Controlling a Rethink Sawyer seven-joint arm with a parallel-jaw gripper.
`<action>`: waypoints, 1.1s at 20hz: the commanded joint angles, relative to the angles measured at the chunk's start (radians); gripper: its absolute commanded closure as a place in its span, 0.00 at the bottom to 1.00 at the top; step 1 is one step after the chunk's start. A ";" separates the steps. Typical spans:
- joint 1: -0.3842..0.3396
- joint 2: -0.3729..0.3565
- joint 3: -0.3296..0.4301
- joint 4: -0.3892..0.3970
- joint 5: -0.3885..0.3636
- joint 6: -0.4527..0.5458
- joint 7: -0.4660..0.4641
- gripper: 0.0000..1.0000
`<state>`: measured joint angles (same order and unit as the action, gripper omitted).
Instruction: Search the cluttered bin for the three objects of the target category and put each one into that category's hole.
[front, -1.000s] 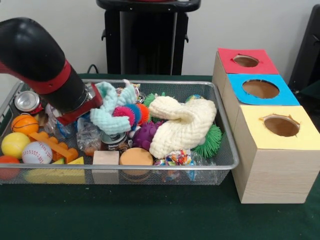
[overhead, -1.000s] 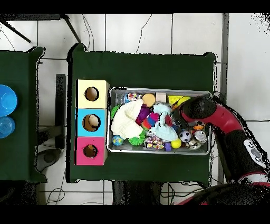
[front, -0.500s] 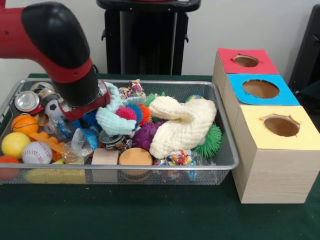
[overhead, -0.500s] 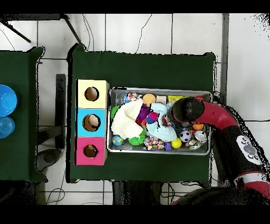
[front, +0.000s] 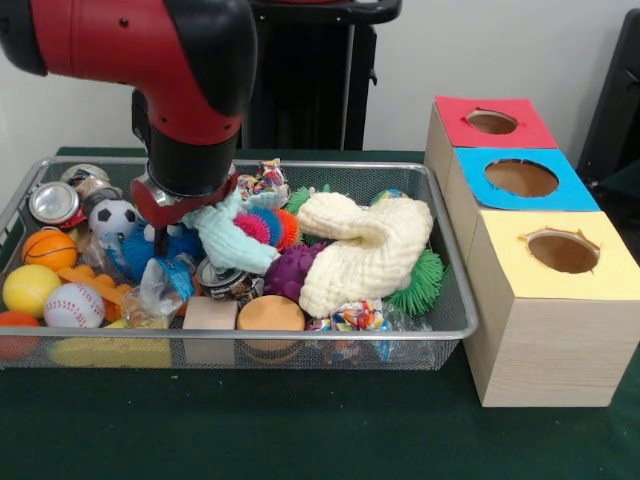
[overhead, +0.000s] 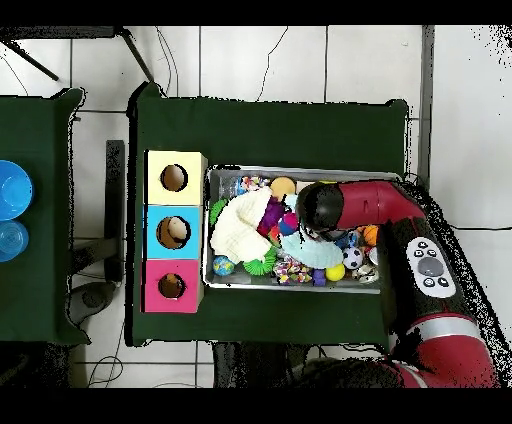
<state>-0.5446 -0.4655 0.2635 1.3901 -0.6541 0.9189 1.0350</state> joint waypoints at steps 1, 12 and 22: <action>0.058 -0.014 -0.094 -0.072 -0.147 -0.027 0.062 0.00; 0.105 -0.006 -0.136 -0.170 -0.202 -0.020 0.058 0.00; 0.061 0.090 -0.138 -0.254 -0.164 0.117 -0.065 0.00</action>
<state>-0.4535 -0.4759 0.1266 1.2100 -0.7974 0.9195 1.0350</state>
